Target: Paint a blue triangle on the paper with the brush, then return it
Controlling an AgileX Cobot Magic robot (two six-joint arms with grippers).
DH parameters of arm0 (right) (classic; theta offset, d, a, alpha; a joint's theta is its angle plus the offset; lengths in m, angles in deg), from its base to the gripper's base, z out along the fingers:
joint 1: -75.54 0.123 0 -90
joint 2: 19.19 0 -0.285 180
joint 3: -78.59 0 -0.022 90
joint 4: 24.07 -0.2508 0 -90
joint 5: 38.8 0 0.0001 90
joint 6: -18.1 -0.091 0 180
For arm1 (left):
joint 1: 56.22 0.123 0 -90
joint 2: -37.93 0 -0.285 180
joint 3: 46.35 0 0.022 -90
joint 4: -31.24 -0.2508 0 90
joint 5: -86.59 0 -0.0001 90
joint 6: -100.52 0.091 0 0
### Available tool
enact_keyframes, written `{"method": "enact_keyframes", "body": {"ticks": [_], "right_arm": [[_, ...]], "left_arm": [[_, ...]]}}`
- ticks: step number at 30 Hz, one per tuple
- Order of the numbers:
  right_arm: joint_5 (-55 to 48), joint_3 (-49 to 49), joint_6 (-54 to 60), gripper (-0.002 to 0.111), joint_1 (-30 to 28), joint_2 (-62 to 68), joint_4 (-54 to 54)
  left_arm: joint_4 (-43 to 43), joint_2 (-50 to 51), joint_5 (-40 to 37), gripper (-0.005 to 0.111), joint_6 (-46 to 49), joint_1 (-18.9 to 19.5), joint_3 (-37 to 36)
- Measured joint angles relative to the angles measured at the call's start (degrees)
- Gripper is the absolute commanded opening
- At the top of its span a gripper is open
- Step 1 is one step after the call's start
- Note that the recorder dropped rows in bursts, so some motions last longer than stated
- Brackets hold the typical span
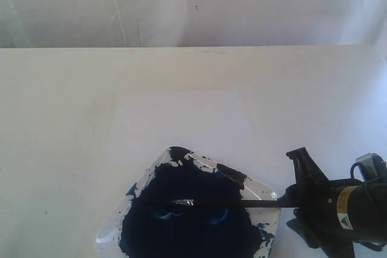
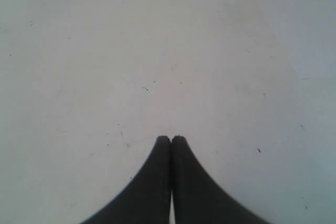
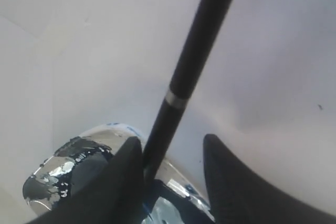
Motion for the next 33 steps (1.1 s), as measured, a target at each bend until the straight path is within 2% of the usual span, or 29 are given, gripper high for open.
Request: {"method": "enact_keyframes", "body": {"ticks": [8, 30, 33], "right_arm": [[0.0, 0.0, 0.0, 0.036, -1.7, 0.0, -0.1], [-0.6, 0.0, 0.0, 0.036, -1.7, 0.3, -0.7], [-0.6, 0.0, 0.0, 0.031, -2.4, 0.3, -0.8]], "left_arm": [[0.0, 0.0, 0.0, 0.000, 0.0, 0.0, 0.0], [0.0, 0.0, 0.0, 0.000, 0.0, 0.0, 0.0], [0.0, 0.0, 0.0, 0.000, 0.0, 0.0, 0.0]]}}
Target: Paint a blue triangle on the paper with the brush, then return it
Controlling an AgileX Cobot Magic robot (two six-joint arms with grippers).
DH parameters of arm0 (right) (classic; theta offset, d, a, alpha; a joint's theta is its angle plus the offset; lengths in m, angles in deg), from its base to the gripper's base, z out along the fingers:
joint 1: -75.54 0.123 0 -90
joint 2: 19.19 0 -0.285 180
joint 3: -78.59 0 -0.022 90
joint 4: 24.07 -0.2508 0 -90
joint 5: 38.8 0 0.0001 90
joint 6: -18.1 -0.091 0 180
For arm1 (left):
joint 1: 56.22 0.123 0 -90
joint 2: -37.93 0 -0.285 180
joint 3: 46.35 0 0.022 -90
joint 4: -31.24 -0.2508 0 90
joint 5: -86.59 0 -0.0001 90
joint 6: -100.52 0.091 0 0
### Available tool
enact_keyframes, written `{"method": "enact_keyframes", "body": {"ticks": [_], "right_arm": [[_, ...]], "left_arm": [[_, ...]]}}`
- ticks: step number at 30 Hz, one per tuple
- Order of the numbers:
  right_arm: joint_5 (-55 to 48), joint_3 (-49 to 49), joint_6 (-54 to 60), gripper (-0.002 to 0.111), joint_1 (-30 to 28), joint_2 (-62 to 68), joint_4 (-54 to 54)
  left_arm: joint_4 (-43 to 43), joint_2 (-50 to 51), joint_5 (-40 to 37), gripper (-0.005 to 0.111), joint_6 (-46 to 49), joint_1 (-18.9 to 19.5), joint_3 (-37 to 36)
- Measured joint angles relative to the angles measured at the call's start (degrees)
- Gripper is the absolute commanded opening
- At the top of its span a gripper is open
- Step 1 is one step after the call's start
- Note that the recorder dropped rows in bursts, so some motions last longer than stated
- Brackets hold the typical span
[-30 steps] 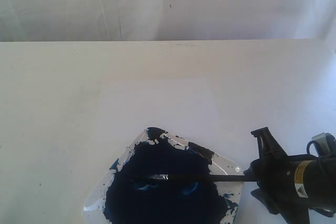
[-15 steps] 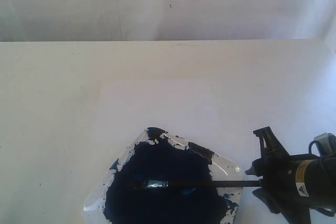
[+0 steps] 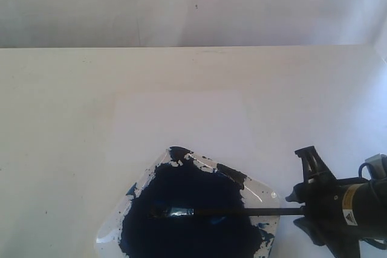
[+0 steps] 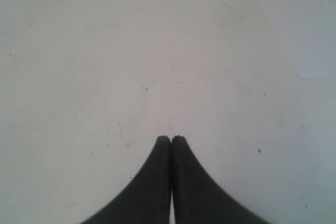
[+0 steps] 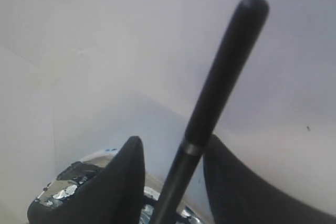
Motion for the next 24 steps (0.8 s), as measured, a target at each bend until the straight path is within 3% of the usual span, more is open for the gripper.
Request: {"method": "enact_keyframes", "body": {"ticks": [4, 24], "right_arm": [[0.0, 0.0, 0.0, 0.024, -0.4, 0.0, 0.0], [-0.6, 0.0, 0.0, 0.023, -0.4, 0.0, -2.0]], "left_arm": [[0.0, 0.0, 0.0, 0.000, 0.0, 0.0, 0.0], [0.0, 0.0, 0.0, 0.000, 0.0, 0.0, 0.0]]}}
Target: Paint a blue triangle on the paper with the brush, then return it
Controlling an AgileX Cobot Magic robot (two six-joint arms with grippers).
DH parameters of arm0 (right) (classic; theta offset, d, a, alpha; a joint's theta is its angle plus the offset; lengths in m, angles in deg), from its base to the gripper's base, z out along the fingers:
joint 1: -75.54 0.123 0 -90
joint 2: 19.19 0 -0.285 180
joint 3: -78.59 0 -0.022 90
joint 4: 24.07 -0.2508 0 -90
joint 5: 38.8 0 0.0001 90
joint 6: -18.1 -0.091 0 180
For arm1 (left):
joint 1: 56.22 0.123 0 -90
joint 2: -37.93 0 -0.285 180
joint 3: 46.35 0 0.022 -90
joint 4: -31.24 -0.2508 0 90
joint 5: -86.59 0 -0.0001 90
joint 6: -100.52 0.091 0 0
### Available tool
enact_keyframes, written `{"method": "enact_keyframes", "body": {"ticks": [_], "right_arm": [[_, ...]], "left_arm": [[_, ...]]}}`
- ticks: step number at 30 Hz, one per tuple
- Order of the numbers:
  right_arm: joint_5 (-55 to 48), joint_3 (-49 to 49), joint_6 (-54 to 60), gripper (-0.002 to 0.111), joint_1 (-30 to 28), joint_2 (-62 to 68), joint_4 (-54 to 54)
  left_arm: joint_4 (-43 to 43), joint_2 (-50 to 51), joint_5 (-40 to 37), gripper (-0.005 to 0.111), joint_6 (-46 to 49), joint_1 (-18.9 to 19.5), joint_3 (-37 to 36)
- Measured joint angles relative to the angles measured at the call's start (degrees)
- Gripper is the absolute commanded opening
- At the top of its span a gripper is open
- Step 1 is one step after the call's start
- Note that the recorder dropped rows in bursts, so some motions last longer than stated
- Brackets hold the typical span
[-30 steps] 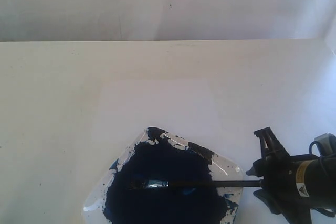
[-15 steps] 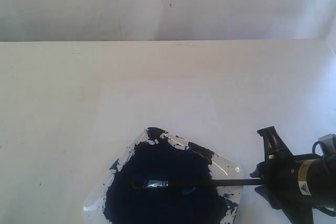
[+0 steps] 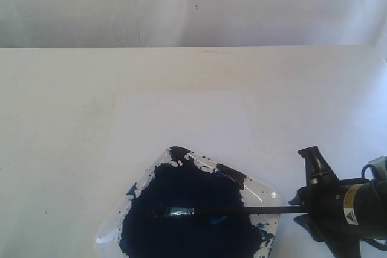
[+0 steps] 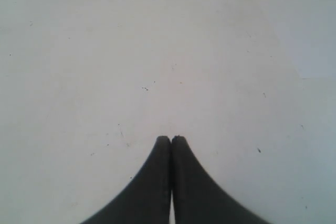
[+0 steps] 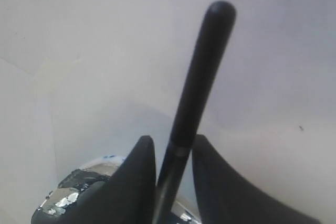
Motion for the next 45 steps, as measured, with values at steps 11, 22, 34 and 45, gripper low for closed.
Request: {"method": "enact_keyframes", "body": {"ticks": [11, 22, 34, 45], "right_arm": [[-0.1, 0.0, 0.0, 0.017, 0.0, 0.0, -1.3], [-0.7, 0.0, 0.0, 0.000, 0.0, 0.0, -3.0], [4.6, 0.6, 0.0, 0.000, 0.0, 0.0, -3.2], [4.7, 1.6, 12.6, 0.000, -5.8, -7.4, -3.2]], "left_arm": [[0.0, 0.0, 0.0, 0.000, 0.0, 0.0, 0.0], [0.0, 0.0, 0.0, 0.000, 0.0, 0.0, 0.0], [0.0, 0.0, 0.0, 0.000, 0.0, 0.0, 0.0], [0.0, 0.0, 0.0, 0.000, 0.0, 0.0, 0.0]]}}
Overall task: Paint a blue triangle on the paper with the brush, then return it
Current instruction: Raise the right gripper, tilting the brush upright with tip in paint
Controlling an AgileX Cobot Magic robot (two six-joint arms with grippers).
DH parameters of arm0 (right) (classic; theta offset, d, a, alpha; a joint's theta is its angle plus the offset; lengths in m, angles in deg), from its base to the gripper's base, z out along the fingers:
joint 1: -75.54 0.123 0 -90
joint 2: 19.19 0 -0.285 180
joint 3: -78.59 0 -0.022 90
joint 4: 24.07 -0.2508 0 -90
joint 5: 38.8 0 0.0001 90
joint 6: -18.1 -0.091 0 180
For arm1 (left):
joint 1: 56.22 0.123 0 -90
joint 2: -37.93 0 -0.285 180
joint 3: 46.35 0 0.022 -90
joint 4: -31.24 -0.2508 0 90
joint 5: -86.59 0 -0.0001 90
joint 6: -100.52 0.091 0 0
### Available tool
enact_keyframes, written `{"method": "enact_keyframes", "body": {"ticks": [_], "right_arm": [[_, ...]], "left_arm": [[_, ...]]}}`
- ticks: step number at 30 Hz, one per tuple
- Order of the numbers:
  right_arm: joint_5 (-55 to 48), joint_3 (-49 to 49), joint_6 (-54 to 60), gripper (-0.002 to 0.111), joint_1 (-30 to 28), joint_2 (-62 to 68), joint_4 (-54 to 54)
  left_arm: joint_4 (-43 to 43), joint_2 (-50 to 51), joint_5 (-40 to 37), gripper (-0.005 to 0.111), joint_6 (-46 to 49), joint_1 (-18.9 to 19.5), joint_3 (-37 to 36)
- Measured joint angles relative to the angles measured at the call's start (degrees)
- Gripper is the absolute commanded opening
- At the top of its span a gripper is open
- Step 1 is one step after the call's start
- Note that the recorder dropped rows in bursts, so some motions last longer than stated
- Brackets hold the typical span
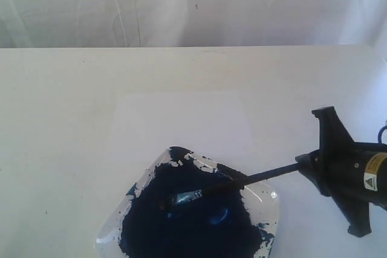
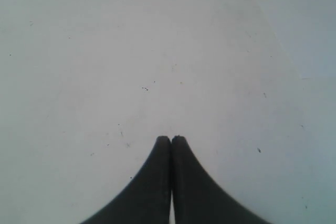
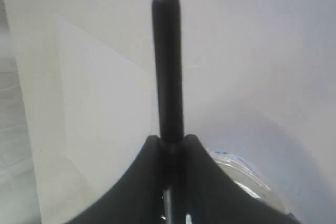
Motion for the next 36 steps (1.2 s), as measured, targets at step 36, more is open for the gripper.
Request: {"method": "enact_keyframes", "body": {"ticks": [36], "right_arm": [[27.2, 19.3, 46.7, 0.000, 7.6, -3.6, 44.7]], "left_arm": [[0.0, 0.0, 0.0, 0.000, 0.0, 0.0, 0.0]]}}
